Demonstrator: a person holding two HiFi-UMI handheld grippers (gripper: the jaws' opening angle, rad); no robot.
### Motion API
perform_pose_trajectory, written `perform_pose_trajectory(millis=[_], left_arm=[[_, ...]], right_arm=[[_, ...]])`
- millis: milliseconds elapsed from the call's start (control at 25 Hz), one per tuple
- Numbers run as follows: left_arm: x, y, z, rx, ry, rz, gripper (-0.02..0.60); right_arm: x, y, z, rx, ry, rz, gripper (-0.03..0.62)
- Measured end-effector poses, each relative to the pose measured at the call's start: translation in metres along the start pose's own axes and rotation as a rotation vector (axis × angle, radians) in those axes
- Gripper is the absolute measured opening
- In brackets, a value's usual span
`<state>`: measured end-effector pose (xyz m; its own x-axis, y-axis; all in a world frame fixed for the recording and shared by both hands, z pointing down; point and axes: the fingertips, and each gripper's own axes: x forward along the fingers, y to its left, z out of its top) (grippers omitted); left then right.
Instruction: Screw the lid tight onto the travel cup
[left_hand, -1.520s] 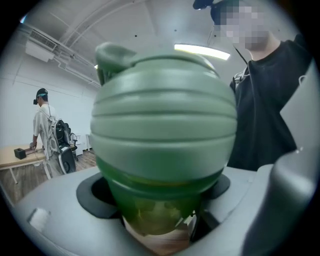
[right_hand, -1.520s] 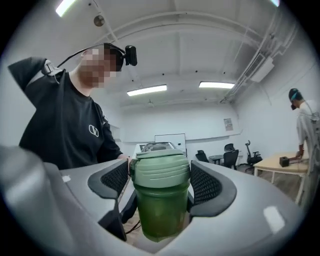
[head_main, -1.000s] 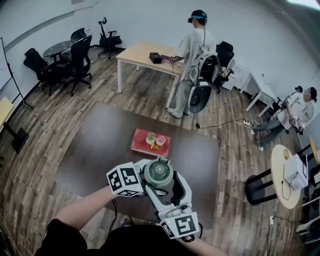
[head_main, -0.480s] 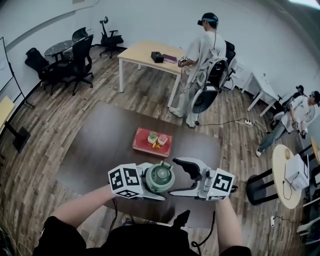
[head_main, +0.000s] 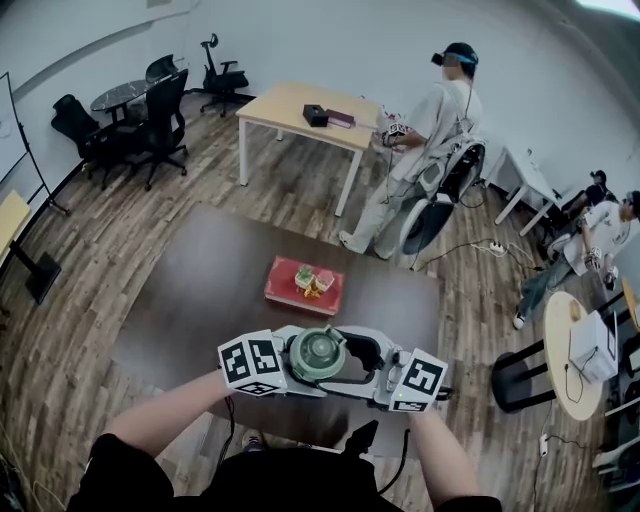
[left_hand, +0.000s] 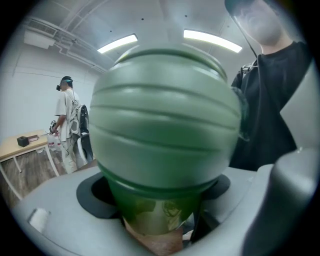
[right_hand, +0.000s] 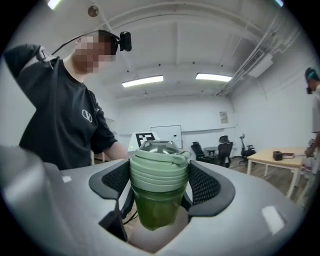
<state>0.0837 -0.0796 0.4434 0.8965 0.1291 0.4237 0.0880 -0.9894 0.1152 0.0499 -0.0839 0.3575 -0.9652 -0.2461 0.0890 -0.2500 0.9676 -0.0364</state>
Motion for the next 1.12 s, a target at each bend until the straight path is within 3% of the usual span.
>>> perform_pose_trajectory(millis=[160,280,360,440,560,640,760,960,1120], left_arm=[[-0.002,0.009,-0.001,-0.026,-0.024,0.031,0.422],[0.000,0.016,0.000,-0.030,-0.035,0.048,0.422],[0.002,0.018,0.002,-0.037,-0.045,0.050,0.422],[0.004,0.019,0.005,-0.040,-0.054,0.049,0.422],[0.005,0.021,0.008,-0.034,-0.058,0.047,0.422],[0.005,0.022,0.009,-0.031,-0.055,0.046,0.422],[0.003,0.023,0.006,-0.033,-0.053,0.046,0.422],[0.004,0.016,0.003,-0.015,-0.032,0.026,0.422],[0.011,0.011,0.000,0.003,-0.003,0.013,0.422]], right_arm=[[0.003,-0.007,0.002,0.076,-0.109,-0.358,0.382],[0.004,-0.012,0.001,0.081,-0.126,-0.628,0.382],[0.003,-0.012,0.001,0.045,-0.118,-0.742,0.382],[0.001,-0.013,0.002,0.030,-0.131,-0.780,0.383],[0.003,-0.011,0.006,-0.001,-0.148,-0.706,0.409],[-0.002,-0.010,0.010,-0.009,-0.149,-0.611,0.453],[-0.020,-0.014,0.014,-0.014,-0.139,-0.438,0.466],[-0.019,-0.017,0.011,-0.118,0.025,-0.114,0.465],[-0.003,-0.016,0.006,-0.104,0.076,0.061,0.462]])
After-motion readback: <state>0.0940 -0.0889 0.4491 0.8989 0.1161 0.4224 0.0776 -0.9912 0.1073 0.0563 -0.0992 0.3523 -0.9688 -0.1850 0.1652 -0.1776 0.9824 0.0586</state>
